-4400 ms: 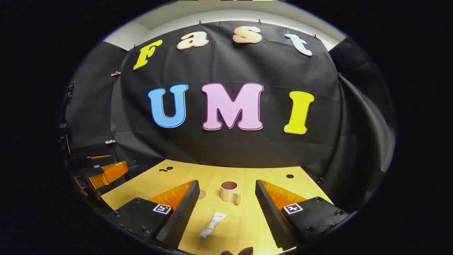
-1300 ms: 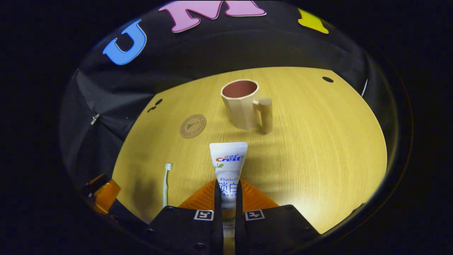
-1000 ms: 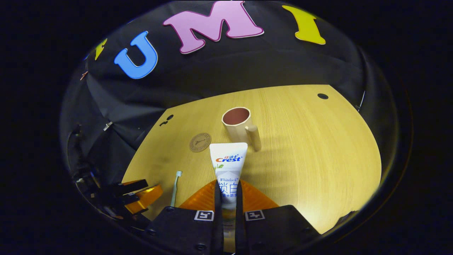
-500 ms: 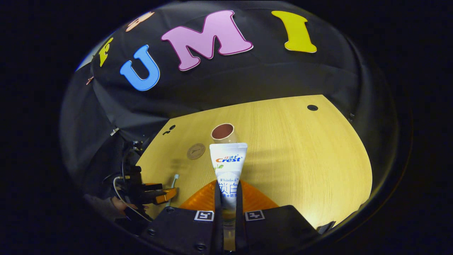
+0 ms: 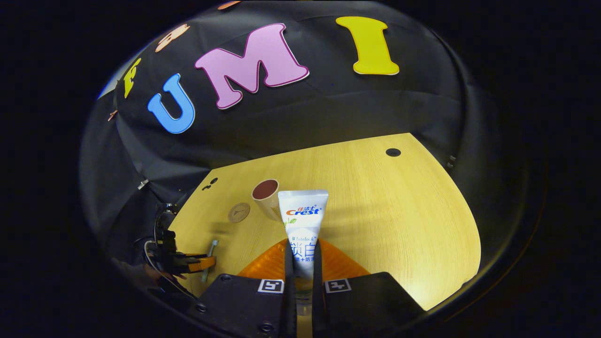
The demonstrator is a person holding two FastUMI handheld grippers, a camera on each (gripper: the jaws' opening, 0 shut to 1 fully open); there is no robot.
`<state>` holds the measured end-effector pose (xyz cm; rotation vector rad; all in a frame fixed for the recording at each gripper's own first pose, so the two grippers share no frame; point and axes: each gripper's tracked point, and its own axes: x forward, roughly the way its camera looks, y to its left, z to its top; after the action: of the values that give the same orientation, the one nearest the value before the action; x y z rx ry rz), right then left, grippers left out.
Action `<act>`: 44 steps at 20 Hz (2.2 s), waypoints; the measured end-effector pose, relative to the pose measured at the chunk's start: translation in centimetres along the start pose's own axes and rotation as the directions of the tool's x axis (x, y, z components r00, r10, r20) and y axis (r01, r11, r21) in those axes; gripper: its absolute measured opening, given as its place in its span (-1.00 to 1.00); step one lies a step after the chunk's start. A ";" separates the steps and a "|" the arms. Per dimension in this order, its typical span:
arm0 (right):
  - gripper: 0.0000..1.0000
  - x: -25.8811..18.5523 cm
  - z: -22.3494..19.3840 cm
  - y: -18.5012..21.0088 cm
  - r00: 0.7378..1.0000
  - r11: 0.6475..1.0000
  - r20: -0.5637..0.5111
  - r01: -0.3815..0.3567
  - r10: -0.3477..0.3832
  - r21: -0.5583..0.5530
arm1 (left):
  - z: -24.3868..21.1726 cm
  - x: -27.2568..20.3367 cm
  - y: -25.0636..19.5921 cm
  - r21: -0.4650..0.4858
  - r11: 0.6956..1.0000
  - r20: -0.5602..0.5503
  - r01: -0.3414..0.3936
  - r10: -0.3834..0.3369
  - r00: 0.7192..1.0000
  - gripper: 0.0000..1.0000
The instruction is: Put the toothbrush and toothpaste on the desktop into the cup, then pick up the cup and place it on the coaster on the desktop.
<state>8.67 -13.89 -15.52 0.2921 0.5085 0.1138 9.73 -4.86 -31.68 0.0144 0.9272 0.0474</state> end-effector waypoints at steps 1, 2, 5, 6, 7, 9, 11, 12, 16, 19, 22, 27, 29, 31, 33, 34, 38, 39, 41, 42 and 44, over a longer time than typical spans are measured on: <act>-0.67 0.0 -0.3 0.2 1.000 1.000 -0.005 -0.004 0.004 0.012 | 0.2 -0.1 -0.3 0.014 1.000 -0.002 -0.002 0.002 1.000 -0.46; -0.67 0.1 -0.5 0.1 1.000 1.000 -0.010 -0.006 0.007 0.020 | 0.3 -0.2 -0.4 0.023 1.000 -0.003 -0.005 0.005 1.000 -0.58; -0.67 0.4 -0.8 -0.2 1.000 1.000 -0.017 -0.010 0.010 0.022 | 0.4 -0.2 -0.4 0.010 1.000 0.000 -0.003 0.003 1.000 -0.83; -0.67 0.3 -1.0 -0.1 1.000 1.000 -0.014 -0.011 0.011 0.018 | 0.5 -0.1 -0.5 0.006 1.000 0.002 0.001 -0.001 1.000 -0.86; -0.66 0.3 -0.9 -0.1 1.000 1.000 -0.013 -0.013 0.013 0.016 | 0.6 -0.2 -0.4 0.003 1.000 0.002 0.005 -0.005 1.000 -0.87; -0.66 0.3 -0.8 0.0 1.000 1.000 -0.007 -0.018 0.018 0.015 | 0.6 -0.2 -0.5 0.006 1.000 0.008 0.013 -0.013 1.000 -0.87; -0.67 0.3 -0.6 0.1 1.000 1.000 0.003 -0.026 0.026 0.018 | 0.8 -0.3 -0.9 -0.007 0.999 0.019 0.039 -0.039 0.999 -0.87; -0.67 0.2 -0.3 0.3 0.999 0.999 0.017 -0.038 0.037 0.024 | 1.4 -0.8 -1.0 -0.014 0.999 0.047 0.043 -0.042 0.998 -0.88; -0.67 -0.1 3.3 2.8 0.989 0.995 0.110 -0.103 0.100 0.017 | 4.7 -3.3 -2.2 -0.036 0.996 0.200 0.088 -0.079 0.977 -0.87; -0.67 0.9 7.7 5.1 0.966 0.984 0.192 -0.175 0.173 -0.004 | 8.6 -7.4 -3.8 -0.085 0.982 0.342 0.166 -0.128 0.931 -0.88; -0.67 3.1 12.5 7.5 0.938 0.974 0.263 -0.219 0.225 -0.053 | 11.8 -11.5 -5.5 -0.079 0.966 0.441 0.248 -0.189 0.877 -0.88; -0.67 9.1 17.2 11.9 0.889 0.946 0.323 -0.302 0.324 -0.117 | 14.6 -16.0 -6.5 -0.077 0.953 0.546 0.294 -0.207 0.812 -0.88; -0.67 12.0 17.9 12.7 0.883 0.943 0.330 -0.313 0.333 -0.112 | 14.7 -16.9 -6.7 -0.078 0.952 0.559 0.294 -0.203 0.804 -0.88; -0.67 15.1 17.9 13.3 0.884 0.942 0.326 -0.310 0.336 -0.128 | 14.4 -17.4 -6.7 -0.082 0.955 0.563 0.285 -0.192 0.804 -0.88; -0.67 18.3 17.0 13.3 0.893 0.942 0.304 -0.301 0.332 -0.145 | 14.1 -17.8 -6.5 -0.090 0.957 0.562 0.275 -0.179 0.807 -0.88; -0.67 19.7 16.2 13.2 0.899 0.943 0.287 -0.298 0.330 -0.149 | 13.8 -17.7 -6.3 -0.099 0.959 0.558 0.267 -0.168 0.812 -0.96; -0.67 23.8 12.4 12.7 0.925 0.938 0.206 -0.278 0.320 -0.209 | 13.4 -17.8 -6.0 -0.131 0.960 0.555 0.249 -0.137 0.821 -0.88; -0.67 24.3 11.5 12.5 0.928 0.936 0.194 -0.276 0.319 -0.221 | 13.4 -17.7 -5.8 -0.136 0.960 0.556 0.243 -0.129 0.821 -0.88; -0.67 25.1 10.1 12.0 0.936 0.936 0.176 -0.262 0.306 -0.233 | 13.5 -17.5 -5.7 -0.142 0.962 0.555 0.233 -0.118 0.823 -0.88; -0.67 25.3 9.4 11.7 0.940 0.938 0.168 -0.254 0.297 -0.236 | 13.7 -17.3 -5.8 -0.145 0.963 0.554 0.228 -0.112 0.825 -0.88; -0.67 25.3 8.7 11.9 0.935 0.934 0.170 -0.267 0.311 -0.238 | 13.7 -17.2 -5.8 -0.148 0.964 0.557 0.220 -0.103 0.824 -0.88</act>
<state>34.52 -0.19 -16.42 0.1656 0.2415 0.4202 10.54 -11.38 -9.93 -0.2363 0.3403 -0.0205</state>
